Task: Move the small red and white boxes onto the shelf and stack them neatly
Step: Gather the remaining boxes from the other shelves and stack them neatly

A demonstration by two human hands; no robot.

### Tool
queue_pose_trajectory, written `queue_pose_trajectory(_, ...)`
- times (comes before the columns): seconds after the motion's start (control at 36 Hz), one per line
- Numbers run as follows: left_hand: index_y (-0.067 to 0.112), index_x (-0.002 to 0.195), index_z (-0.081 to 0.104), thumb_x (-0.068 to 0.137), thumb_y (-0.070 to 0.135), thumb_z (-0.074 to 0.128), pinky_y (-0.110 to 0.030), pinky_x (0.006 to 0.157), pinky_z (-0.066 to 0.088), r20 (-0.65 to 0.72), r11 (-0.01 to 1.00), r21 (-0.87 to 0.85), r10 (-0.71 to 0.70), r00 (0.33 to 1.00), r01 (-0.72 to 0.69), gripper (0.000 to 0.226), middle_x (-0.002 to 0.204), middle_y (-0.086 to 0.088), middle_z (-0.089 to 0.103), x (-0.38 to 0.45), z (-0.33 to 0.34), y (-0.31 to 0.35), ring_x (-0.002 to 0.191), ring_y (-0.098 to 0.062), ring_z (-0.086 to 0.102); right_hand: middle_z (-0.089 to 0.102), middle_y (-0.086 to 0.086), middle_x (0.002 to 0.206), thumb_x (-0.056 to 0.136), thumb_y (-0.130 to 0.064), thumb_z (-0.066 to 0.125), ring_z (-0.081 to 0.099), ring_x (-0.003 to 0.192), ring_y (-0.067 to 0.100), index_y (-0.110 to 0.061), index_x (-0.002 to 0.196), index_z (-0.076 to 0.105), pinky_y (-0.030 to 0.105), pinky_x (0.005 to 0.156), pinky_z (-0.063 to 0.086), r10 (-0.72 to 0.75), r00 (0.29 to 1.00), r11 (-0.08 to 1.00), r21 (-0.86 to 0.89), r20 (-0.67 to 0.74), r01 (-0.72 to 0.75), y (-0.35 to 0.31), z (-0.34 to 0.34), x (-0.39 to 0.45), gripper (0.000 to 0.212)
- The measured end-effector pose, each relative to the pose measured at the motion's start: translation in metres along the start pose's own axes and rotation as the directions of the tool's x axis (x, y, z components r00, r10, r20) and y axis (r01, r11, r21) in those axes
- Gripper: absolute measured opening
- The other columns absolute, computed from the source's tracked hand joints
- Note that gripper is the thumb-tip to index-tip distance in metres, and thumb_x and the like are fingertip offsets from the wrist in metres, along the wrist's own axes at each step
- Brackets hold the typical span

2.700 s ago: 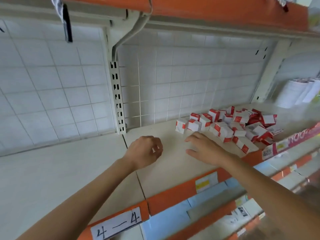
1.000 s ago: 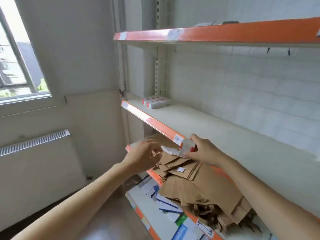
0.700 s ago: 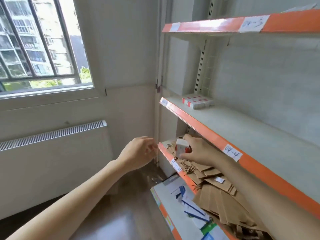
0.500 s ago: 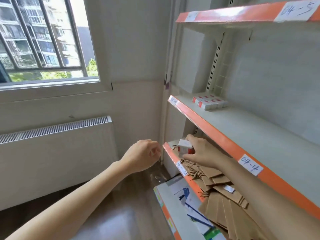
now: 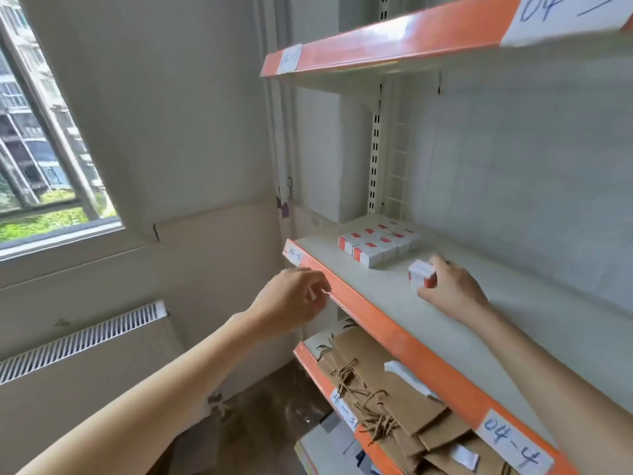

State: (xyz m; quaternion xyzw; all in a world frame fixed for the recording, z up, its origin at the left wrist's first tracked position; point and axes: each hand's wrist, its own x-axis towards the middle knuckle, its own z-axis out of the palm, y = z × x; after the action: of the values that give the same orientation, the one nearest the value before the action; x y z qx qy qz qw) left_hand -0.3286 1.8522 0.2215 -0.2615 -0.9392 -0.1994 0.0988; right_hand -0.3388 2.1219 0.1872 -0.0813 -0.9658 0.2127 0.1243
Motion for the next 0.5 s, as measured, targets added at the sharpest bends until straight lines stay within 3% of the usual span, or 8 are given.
queue_pose_trajectory(0.14, 0.014, 0.106, 0.066, 0.091, 0.020, 0.057, -0.026, 0.079, 0.053, 0.143, 0.984, -0.082, 0.166, 0.976, -0.155, 0.018, 0.096, 0.005, 0.061, 0.050, 0.031, 0.009, 0.079, -0.007, 0.059, 0.052, 0.007, 0.089, 0.082, -0.029, 0.061, 0.047, 0.078, 0.025, -0.009, 0.090, 0.035, 0.032, 0.059, 0.032, 0.090, 0.991, 0.975, 0.192, 0.100, -0.108, 0.022, 0.002, -0.007, 0.034)
queue_pose_trajectory(0.25, 0.013, 0.114, 0.062, 0.091, 0.021, 0.060, -0.026, 0.081, 0.053, 0.178, 0.957, -0.143, 0.277, 0.944, -0.254, 0.025, 0.103, 0.001, 0.060, 0.087, 0.058, 0.023, 0.081, -0.008, 0.061, 0.052, -0.008, 0.094, 0.077, -0.029, 0.067, 0.049, 0.080, 0.009, -0.024, 0.108, 0.040, 0.018, 0.058, 0.036, 0.097, 0.976, 0.929, 0.334, 0.196, -0.159, 0.037, -0.009, -0.017, 0.041)
queue_pose_trajectory(0.36, 0.017, 0.131, 0.047, 0.088, 0.025, 0.064, -0.027, 0.082, 0.053, 0.171, 0.901, -0.232, 0.408, 0.897, -0.366, 0.046, 0.123, -0.002, 0.050, 0.115, 0.087, 0.039, 0.095, -0.011, 0.058, 0.058, -0.015, 0.098, 0.078, -0.012, 0.068, 0.056, 0.084, 0.000, -0.027, 0.111, 0.047, 0.004, 0.066, 0.041, 0.119, 0.977, 0.877, 0.443, 0.176, -0.187, 0.054, -0.016, -0.028, 0.042)
queue_pose_trajectory(0.44, 0.020, 0.138, 0.036, 0.086, 0.027, 0.065, -0.021, 0.081, 0.048, 0.181, 0.853, -0.305, 0.489, 0.854, -0.424, 0.060, 0.134, -0.001, 0.042, 0.133, 0.102, 0.051, 0.105, -0.012, 0.053, 0.060, -0.013, 0.096, 0.080, -0.003, 0.063, 0.058, 0.087, 0.006, -0.024, 0.106, 0.050, 0.007, 0.071, 0.043, 0.157, 0.975, 0.858, 0.467, 0.156, -0.213, 0.060, -0.018, -0.035, 0.035)
queue_pose_trajectory(0.5, 0.020, 0.139, 0.035, 0.086, 0.025, 0.066, -0.017, 0.079, 0.045, 0.192, 0.808, -0.364, 0.551, 0.812, -0.463, 0.061, 0.132, -0.001, 0.045, 0.142, 0.110, 0.058, 0.104, -0.011, 0.053, 0.061, -0.010, 0.098, 0.081, 0.001, 0.057, 0.058, 0.090, 0.007, -0.022, 0.106, 0.051, 0.010, 0.074, 0.044, 0.183, 0.973, 0.849, 0.477, 0.140, -0.229, 0.062, -0.017, -0.037, 0.035)
